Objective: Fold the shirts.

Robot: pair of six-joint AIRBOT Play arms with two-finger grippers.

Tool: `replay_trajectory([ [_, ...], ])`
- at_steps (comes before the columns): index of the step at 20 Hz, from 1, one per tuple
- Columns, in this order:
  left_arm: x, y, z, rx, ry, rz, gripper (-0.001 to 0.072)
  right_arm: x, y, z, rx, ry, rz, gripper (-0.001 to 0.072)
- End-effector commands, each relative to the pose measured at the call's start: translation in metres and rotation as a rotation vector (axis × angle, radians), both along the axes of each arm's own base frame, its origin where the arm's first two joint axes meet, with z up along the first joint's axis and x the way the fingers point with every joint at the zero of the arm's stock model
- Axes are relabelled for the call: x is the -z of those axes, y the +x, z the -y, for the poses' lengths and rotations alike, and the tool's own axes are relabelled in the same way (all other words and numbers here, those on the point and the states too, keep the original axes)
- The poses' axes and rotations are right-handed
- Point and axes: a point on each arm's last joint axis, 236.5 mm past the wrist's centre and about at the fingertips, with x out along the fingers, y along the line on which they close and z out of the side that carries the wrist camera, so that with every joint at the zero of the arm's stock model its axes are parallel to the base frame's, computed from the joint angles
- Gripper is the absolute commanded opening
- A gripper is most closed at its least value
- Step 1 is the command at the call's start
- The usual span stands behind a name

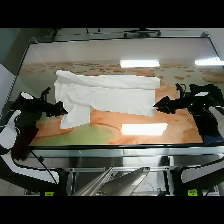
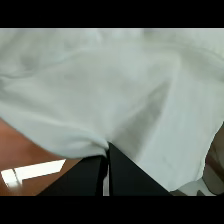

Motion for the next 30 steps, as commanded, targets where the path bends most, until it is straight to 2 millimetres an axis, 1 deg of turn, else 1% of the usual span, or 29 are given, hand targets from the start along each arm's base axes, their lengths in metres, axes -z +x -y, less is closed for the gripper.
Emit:
replay_trajectory([
  [1,-0.001,-0.005,-0.005,-0.003,-0.006,-0.016,0.0028,0.016,-0.01,-0.018,-0.045,-0.012,-0.053,0.0433],
  [3,-0.001,-0.006,-0.006,-0.006,-0.008,-0.017,0.0028,0.015,-0.014,-0.029,-0.077,-0.005,-0.057,0.0426],
  [5,-0.001,-0.006,-0.008,-0.009,-0.008,-0.017,0.0028,0.013,-0.015,-0.034,-0.09,-0.001,-0.052,0.0419],
  [6,-0.001,-0.006,-0.007,-0.009,-0.009,-0.016,0.0028,0.013,-0.014,-0.034,-0.088,0.001,-0.05,0.0321],
  [7,-0.002,-0.004,-0.007,-0.006,-0.013,-0.01,0.0028,0.011,-0.012,-0.034,-0.086,0.004,-0.044,0.0171],
  [8,-0.007,0.0,-0.001,-0.008,-0.044,0.01,0.0027,0.007,-0.009,-0.036,-0.084,0.013,-0.027,0.004],
  [9,-0.019,0.008,0.008,-0.005,-0.106,0.048,0.0027,-0.002,-0.002,-0.039,-0.076,0.034,0.01,0.0016],
  [10,-0.039,0.018,0.018,-0.003,-0.186,0.095,0.0027,-0.014,0.006,-0.041,-0.059,0.056,0.043,0.0016],
  [11,-0.069,0.03,0.03,-0.002,-0.289,0.152,0.0025,-0.035,0.014,-0.043,-0.05,0.083,0.087,0.0016],
  [12,-0.112,0.041,0.043,0.016,-0.407,0.24,0.0016,-0.062,0.019,-0.046,-0.062,0.111,0.138,0.0016],
  [13,-0.16,0.049,0.053,0.044,-0.51,0.342,0.0015,-0.096,0.022,-0.049,-0.084,0.14,0.202,0.0016],
  [14,-0.221,0.054,0.061,0.081,-0.61,0.482,0.0009,-0.141,0.023,-0.05,-0.111,0.159,0.294,0.0016],
  [15,-0.288,0.049,0.072,0.151,-0.701,0.651,0.0008,-0.187,0.023,-0.049,-0.126,0.164,0.4,0.0016],
  [16,-0.356,0.035,0.08,0.225,-0.779,0.834,0.0008,-0.242,0.022,-0.047,-0.122,0.152,0.538,0.0015],
  [17,-0.429,0.008,0.089,0.312,-0.857,1.033,0.0009,-0.302,0.015,-0.044,-0.107,0.129,0.695,0.0016],
  [18,-0.492,-0.022,0.094,0.382,-0.917,1.207,0.0009,-0.362,0.003,-0.039,-0.082,0.091,0.858,0.0015],
  [19,-0.552,-0.06,0.098,0.44,-0.969,1.381,0.001,-0.415,-0.012,-0.033,-0.051,0.045,1.006,0.0016],
  [20,-0.6,-0.097,0.101,0.489,-0.991,1.528,0.001,-0.463,-0.031,-0.027,-0.013,-0.011,1.144,0.0016],
  [21,-0.641,-0.136,0.105,0.537,-0.978,1.668,0.001,-0.51,-0.054,-0.019,0.04,-0.081,1.278,0.0016],
  [22,-0.67,-0.17,0.112,0.578,-0.93,1.784,0.0012,-0.547,-0.076,-0.014,0.093,-0.146,1.387,0.0016],
  [23,-0.691,-0.198,0.121,0.607,-0.841,1.887,0.0018,-0.581,-0.101,-0.009,0.149,-0.22,1.496,0.0017],
  [24,-0.708,-0.219,0.132,0.614,-0.705,1.977,0.0019,-0.605,-0.121,-0.006,0.201,-0.288,1.578,0.0016],
  [25,-0.72,-0.23,0.141,0.588,-0.541,2.052,0.002,-0.627,-0.14,-0.002,0.263,-0.362,1.651,0.0016],
  [26,-0.732,-0.235,0.145,0.528,-0.407,2.105,0.0022,-0.641,-0.154,0.002,0.317,-0.421,1.701,0.0016],
  [27,-0.74,-0.233,0.144,0.447,-0.27,2.138,0.0023,-0.65,-0.162,0.007,0.365,-0.477,1.73,0.0016],
  [28,-0.743,-0.227,0.14,0.377,-0.16,2.145,0.0023,-0.651,-0.165,0.012,0.39,-0.526,1.733,0.0016],
  [29,-0.74,-0.214,0.129,0.304,-0.048,2.127,0.0023,-0.647,-0.163,0.017,0.397,-0.563,1.718,0.0016],
  [30,-0.733,-0.202,0.118,0.25,0.032,2.098,0.0023,-0.642,-0.158,0.019,0.388,-0.561,1.699,0.0016],
])
